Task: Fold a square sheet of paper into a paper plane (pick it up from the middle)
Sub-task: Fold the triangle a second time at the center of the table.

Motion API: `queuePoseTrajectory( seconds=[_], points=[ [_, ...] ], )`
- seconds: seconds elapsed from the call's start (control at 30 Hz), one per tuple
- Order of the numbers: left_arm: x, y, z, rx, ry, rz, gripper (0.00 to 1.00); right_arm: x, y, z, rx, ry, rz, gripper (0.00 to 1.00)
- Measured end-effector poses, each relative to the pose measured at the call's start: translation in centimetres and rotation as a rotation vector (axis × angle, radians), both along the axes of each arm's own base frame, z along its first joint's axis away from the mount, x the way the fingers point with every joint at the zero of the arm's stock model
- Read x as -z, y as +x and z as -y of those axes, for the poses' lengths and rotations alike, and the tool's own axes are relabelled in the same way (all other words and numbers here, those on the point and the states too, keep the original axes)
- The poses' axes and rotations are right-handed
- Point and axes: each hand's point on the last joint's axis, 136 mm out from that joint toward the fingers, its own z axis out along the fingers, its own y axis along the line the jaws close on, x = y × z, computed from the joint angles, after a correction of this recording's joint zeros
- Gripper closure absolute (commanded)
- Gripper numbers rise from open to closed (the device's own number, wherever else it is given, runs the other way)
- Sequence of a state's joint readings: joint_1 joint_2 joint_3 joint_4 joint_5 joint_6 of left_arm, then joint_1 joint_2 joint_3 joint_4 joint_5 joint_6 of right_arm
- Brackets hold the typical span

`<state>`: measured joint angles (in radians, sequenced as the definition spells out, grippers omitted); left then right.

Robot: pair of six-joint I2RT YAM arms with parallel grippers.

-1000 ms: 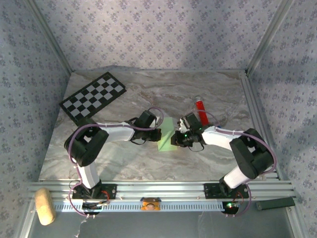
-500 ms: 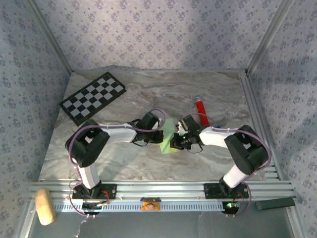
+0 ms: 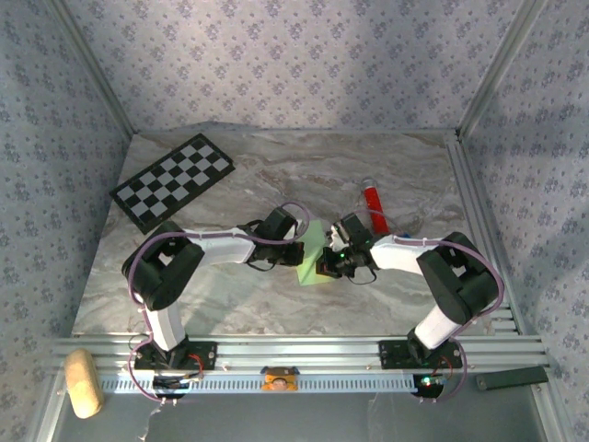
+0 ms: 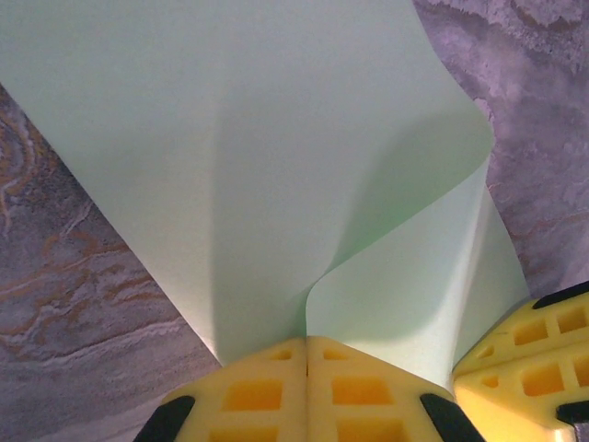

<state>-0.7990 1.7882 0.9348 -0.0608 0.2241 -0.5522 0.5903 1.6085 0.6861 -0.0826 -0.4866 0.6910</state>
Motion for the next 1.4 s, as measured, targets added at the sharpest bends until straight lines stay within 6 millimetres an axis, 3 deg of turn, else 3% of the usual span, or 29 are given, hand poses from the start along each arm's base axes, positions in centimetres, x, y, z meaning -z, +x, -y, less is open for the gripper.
queuePoseTrajectory(
  seconds=[1.4],
  points=[
    [-0.36, 0.51, 0.04, 0.029, -0.008, 0.024, 0.97, 0.04, 0.1, 0.09, 0.001, 0.003, 0.0, 0.95]
  ],
)
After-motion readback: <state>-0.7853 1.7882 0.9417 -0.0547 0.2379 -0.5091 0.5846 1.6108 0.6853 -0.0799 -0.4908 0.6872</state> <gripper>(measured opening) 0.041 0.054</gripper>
